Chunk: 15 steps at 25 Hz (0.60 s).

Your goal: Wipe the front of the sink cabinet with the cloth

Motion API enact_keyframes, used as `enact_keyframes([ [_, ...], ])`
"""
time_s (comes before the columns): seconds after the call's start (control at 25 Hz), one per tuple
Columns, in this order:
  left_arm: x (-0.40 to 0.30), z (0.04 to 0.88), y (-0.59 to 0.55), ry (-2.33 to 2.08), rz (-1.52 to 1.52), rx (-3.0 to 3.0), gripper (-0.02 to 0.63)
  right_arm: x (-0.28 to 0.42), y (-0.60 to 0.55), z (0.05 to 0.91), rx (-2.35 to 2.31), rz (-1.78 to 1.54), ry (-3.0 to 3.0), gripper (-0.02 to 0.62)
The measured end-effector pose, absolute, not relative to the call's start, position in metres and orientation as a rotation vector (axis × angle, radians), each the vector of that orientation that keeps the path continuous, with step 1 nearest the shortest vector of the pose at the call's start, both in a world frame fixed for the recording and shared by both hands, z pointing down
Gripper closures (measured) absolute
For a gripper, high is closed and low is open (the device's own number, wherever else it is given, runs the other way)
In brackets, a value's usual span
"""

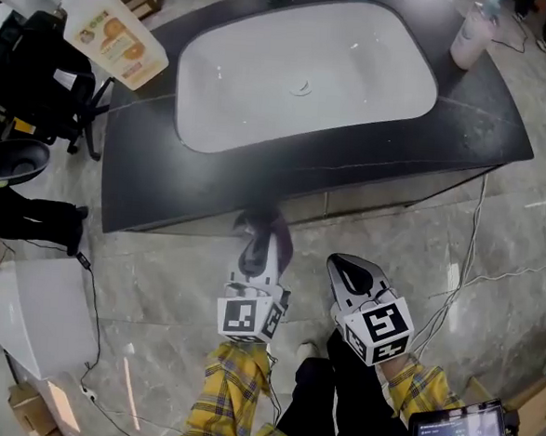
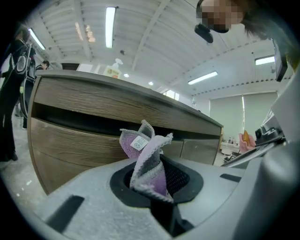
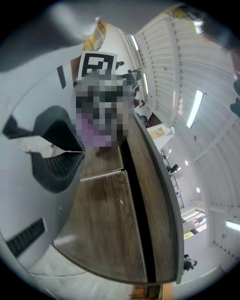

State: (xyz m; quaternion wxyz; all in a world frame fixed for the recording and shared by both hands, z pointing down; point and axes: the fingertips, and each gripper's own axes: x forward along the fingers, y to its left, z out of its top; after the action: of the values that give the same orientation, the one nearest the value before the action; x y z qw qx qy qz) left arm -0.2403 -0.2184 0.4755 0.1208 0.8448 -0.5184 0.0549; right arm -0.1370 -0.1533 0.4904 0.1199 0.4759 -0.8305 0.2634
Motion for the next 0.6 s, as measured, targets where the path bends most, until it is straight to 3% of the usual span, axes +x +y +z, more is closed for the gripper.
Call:
enact_keyframes([
  [0.6,-0.141,0.482,-0.217,-1.337,0.11,2.516,0.556,-0.064,-0.13,0.496,1.549,0.815,-2.339,0.589],
])
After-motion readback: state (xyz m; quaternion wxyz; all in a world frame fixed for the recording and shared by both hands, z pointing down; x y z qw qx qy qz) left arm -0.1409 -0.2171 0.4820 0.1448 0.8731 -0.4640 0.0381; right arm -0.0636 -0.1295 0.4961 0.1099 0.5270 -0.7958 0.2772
